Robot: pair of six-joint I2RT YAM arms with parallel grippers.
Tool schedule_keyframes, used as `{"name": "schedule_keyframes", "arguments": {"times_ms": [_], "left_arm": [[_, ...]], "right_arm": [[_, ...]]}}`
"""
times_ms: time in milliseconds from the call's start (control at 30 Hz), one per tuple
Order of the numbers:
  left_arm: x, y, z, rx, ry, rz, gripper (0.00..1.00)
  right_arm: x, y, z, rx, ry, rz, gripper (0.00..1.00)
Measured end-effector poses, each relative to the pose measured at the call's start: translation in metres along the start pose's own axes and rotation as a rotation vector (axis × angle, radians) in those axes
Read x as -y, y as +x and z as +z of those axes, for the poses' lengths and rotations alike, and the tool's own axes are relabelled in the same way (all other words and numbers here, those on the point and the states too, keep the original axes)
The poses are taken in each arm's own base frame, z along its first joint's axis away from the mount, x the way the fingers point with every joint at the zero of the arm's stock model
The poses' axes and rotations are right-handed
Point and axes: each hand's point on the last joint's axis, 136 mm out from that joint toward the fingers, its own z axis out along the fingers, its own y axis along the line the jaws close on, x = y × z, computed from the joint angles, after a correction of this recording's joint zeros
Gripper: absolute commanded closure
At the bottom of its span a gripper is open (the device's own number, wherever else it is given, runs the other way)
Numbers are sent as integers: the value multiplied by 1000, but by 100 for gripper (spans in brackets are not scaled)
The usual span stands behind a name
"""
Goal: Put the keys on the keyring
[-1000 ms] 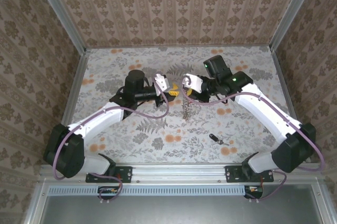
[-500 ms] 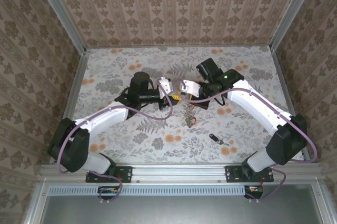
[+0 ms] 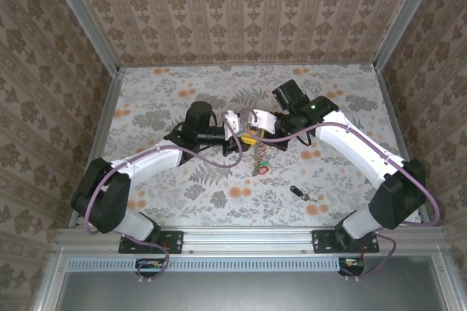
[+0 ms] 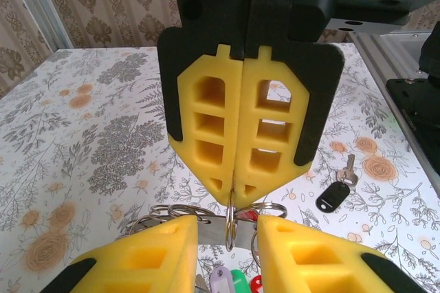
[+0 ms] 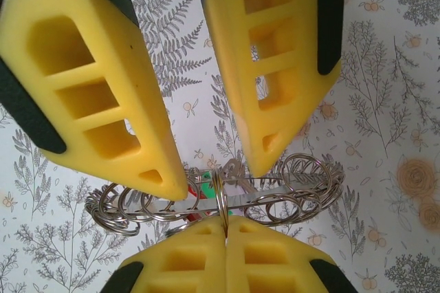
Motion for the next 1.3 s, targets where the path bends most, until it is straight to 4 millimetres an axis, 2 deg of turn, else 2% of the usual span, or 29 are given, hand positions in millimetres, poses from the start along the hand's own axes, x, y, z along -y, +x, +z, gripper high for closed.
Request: {"name": "schedule_keyframes", "arguments": {"times_ms": [100, 200, 767, 1067, 1300], "left_arm": [[0, 1, 2, -3, 12, -2, 80], [0, 0, 3, -1, 21, 4, 81], [-4, -13, 1, 67, 12, 23, 79], [-9, -11, -5, 73, 8, 19, 77], [-4, -11, -5, 78, 38, 13, 77]], "right_arm": [[0, 2, 0, -3, -1, 5, 100], [0, 2, -1, 2, 1, 10, 100], [1, -2, -6, 117, 0, 41, 100], [4, -4, -7, 143, 5, 43, 100], [4, -7, -10, 162, 8, 37, 100]]}}
